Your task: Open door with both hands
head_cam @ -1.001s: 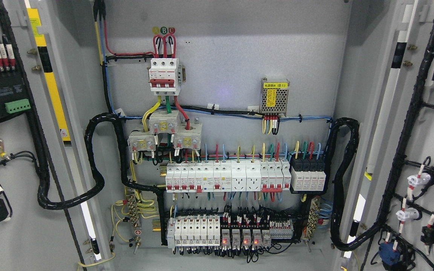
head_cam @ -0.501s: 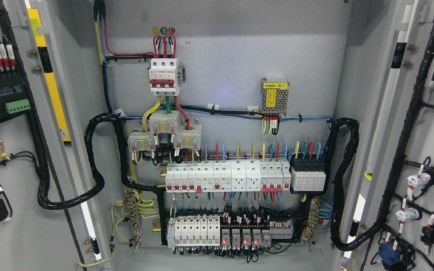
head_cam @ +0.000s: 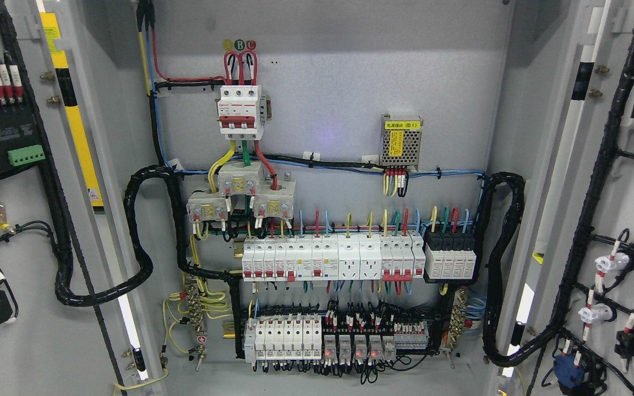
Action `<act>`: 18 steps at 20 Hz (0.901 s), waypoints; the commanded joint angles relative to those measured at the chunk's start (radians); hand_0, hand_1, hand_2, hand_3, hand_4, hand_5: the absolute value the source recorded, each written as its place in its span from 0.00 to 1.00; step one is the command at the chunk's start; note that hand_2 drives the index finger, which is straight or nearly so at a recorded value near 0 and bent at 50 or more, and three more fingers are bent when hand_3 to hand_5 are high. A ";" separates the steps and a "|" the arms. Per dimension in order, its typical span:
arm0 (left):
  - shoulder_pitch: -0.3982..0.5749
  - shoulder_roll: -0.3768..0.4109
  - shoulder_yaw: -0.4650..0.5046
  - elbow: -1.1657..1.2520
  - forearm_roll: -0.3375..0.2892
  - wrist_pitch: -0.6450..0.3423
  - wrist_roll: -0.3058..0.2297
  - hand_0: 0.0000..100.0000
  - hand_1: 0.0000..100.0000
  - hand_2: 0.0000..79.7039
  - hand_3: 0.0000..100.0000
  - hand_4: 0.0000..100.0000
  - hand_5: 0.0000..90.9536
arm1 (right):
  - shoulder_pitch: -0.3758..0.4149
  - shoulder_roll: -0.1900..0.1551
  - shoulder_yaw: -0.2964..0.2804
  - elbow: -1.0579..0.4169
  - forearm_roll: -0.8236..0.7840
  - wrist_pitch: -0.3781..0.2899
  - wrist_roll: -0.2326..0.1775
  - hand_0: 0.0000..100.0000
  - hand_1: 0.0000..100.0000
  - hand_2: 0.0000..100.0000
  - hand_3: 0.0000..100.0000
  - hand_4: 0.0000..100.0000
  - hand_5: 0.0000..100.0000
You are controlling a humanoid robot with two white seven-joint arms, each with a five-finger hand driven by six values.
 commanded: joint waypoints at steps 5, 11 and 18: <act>-0.054 -0.034 -0.041 0.285 -0.016 0.087 0.010 0.12 0.56 0.00 0.00 0.00 0.00 | -0.109 0.102 -0.019 0.425 0.066 0.261 -0.194 0.00 0.50 0.04 0.00 0.00 0.00; -0.067 -0.037 -0.045 0.285 -0.019 0.117 0.012 0.12 0.56 0.00 0.00 0.00 0.00 | -0.156 0.119 -0.047 0.482 0.066 0.353 -0.228 0.00 0.50 0.04 0.00 0.00 0.00; -0.067 -0.038 -0.045 0.282 -0.017 0.127 0.007 0.12 0.56 0.00 0.00 0.00 0.00 | -0.187 0.124 -0.065 0.539 0.066 0.379 -0.280 0.00 0.50 0.04 0.00 0.00 0.00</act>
